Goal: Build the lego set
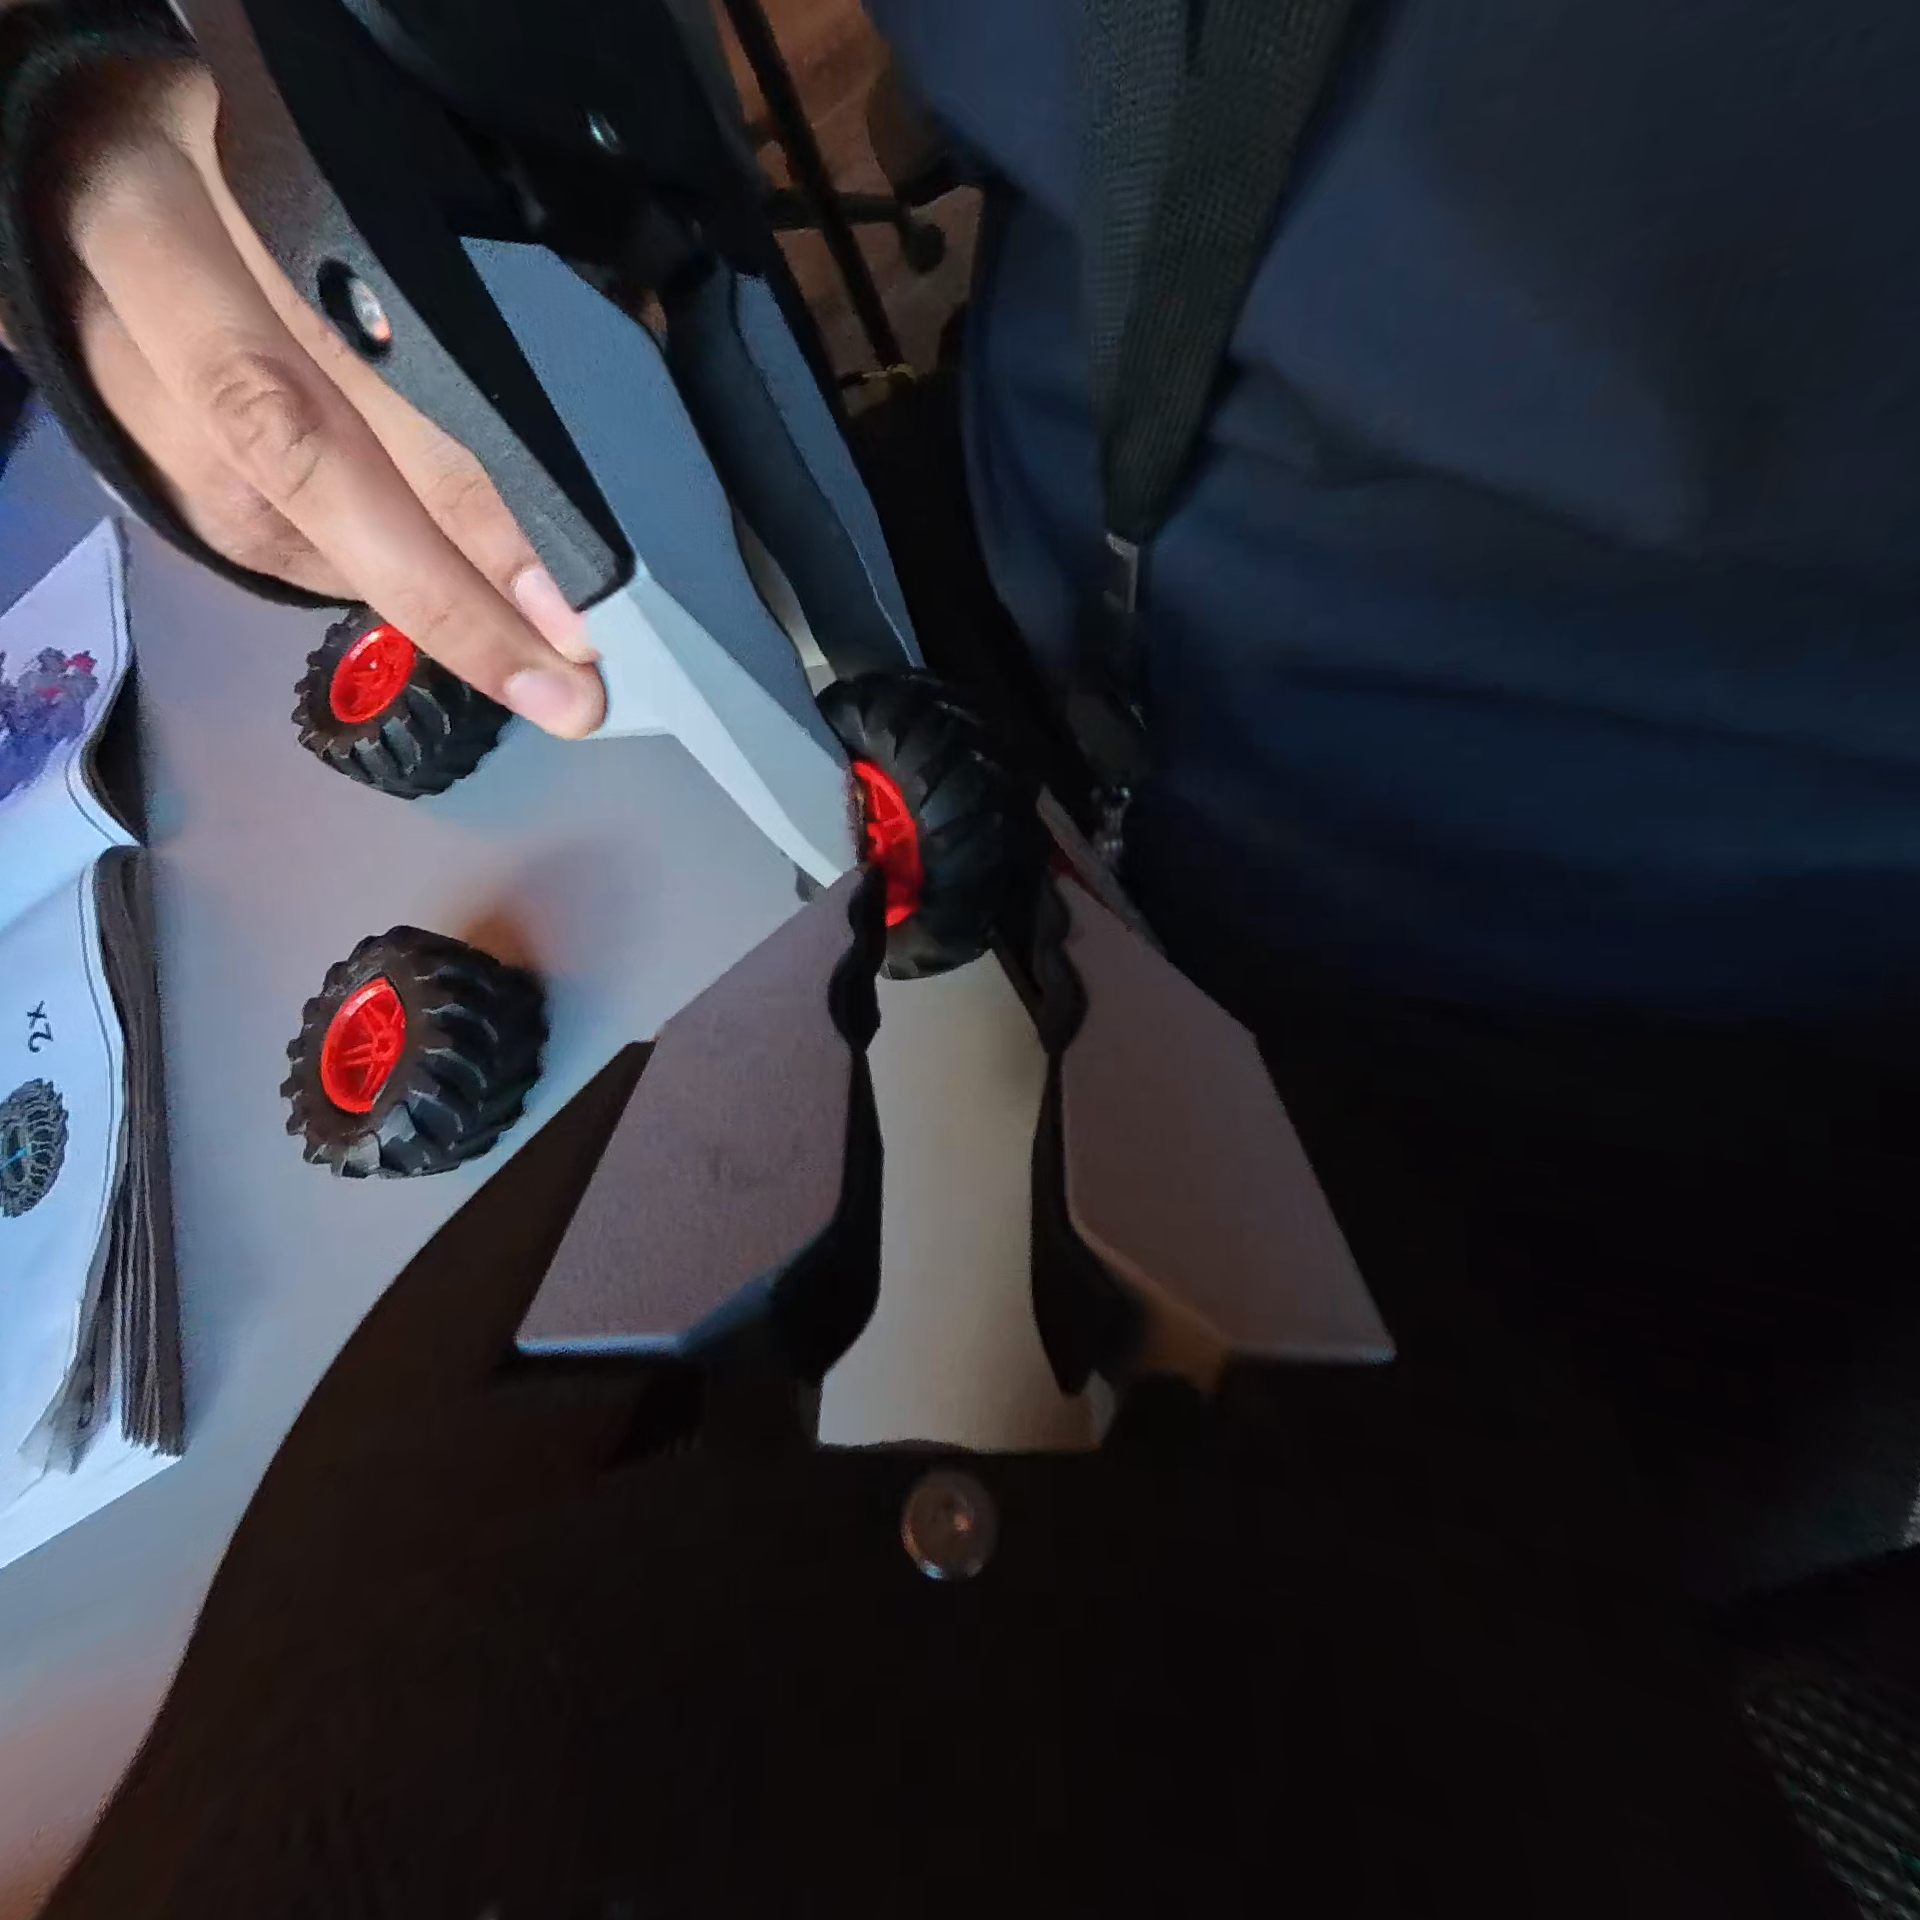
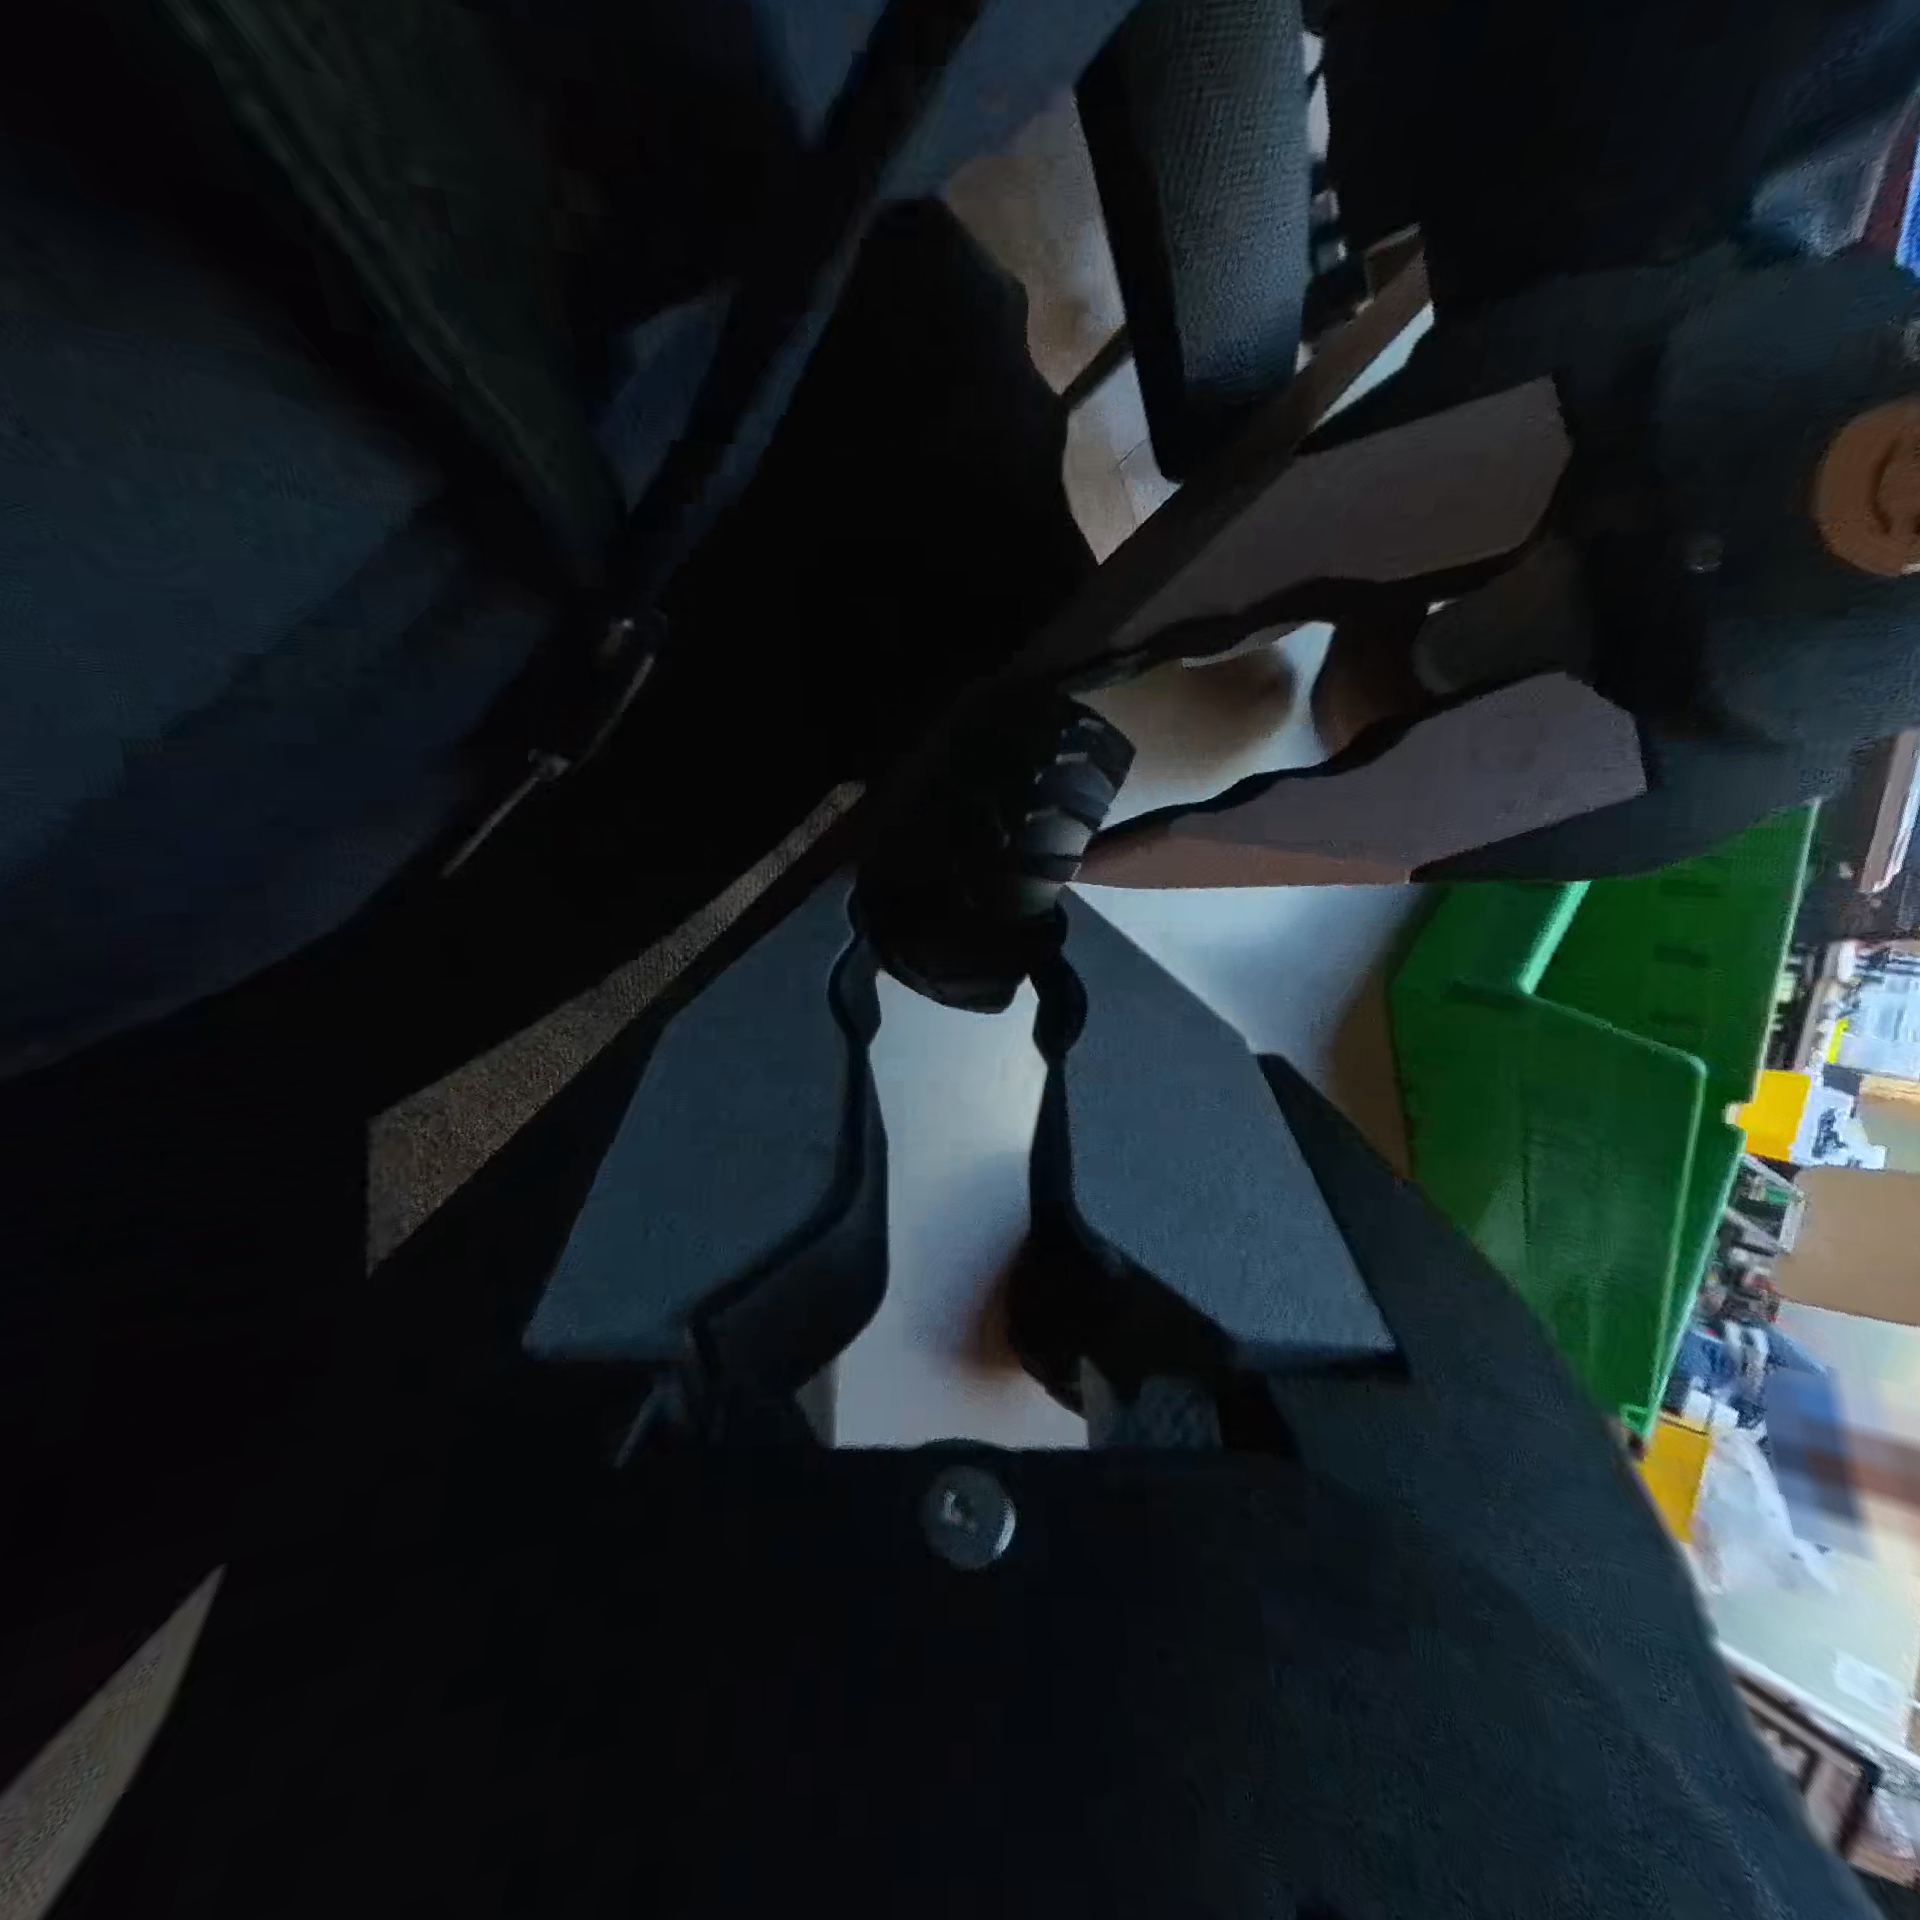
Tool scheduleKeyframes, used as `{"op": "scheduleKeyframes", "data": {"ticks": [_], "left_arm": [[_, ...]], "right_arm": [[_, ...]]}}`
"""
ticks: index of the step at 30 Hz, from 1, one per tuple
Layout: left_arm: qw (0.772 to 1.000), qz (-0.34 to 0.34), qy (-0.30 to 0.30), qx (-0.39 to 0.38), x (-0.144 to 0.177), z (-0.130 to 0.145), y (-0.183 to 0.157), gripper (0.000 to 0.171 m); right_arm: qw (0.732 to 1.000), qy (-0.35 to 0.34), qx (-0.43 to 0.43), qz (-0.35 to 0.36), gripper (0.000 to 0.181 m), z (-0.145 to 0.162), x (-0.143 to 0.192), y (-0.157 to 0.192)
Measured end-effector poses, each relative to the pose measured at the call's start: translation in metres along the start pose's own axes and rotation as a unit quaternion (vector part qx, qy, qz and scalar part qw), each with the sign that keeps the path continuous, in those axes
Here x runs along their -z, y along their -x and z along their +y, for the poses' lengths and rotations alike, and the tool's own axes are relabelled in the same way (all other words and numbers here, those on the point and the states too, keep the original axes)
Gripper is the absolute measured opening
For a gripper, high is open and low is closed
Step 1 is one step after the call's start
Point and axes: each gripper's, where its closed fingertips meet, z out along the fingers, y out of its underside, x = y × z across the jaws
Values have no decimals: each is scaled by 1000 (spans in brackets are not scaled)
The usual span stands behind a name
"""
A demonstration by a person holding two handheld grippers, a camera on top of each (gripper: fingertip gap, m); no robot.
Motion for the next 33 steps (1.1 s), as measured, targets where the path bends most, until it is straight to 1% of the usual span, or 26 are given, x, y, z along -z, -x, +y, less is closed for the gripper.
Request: {"op": "scheduleKeyframes", "data": {"ticks": [1,3,6,9,11,12,14,15,17,18,20,23,27,31,33], "left_arm": [[1000,1,-3,-1,-1,0,-2,25],[1000,3,-9,-1,-2,1,-4,23],[1000,26,-14,-8,-3,1,-6,19],[999,37,-3,-19,-2,2,-7,15],[999,31,-3,-24,-2,2,-8,16],[999,23,-9,-20,-2,2,-8,16],[999,12,-20,24,0,-1,-7,22],[999,-5,-21,31,1,-2,-5,23],[999,-36,-17,18,0,-3,-4,22],[999,-38,-15,19,0,-3,-4,22],[999,-39,-15,23,0,-3,-4,22],[999,-44,-11,23,-2,-3,-2,23],[999,-48,-6,24,-1,0,0,23],[999,-46,-4,17,-2,-1,-1,23],[999,-45,-3,16,-3,0,-2,23]], "right_arm": [[1000,7,11,-6,27,-1,0,1],[1000,7,6,-19,26,-2,-1,3],[999,18,19,-41,24,-4,-2,4],[997,28,28,-66,24,-6,-3,5],[997,25,26,-67,21,-6,-3,4],[998,19,24,-52,22,-6,-3,3],[1000,-3,-18,-3,25,-5,-3,1],[999,-5,-28,24,26,-2,-2,-2],[997,7,-41,71,26,3,-1,-5],[995,9,-57,86,26,3,0,-5],[993,14,-64,95,26,4,1,-5],[995,33,-39,85,27,6,5,-5],[997,37,2,70,27,5,12,-6],[999,29,20,22,24,3,12,-1],[999,32,31,11,24,3,12,0]]}}
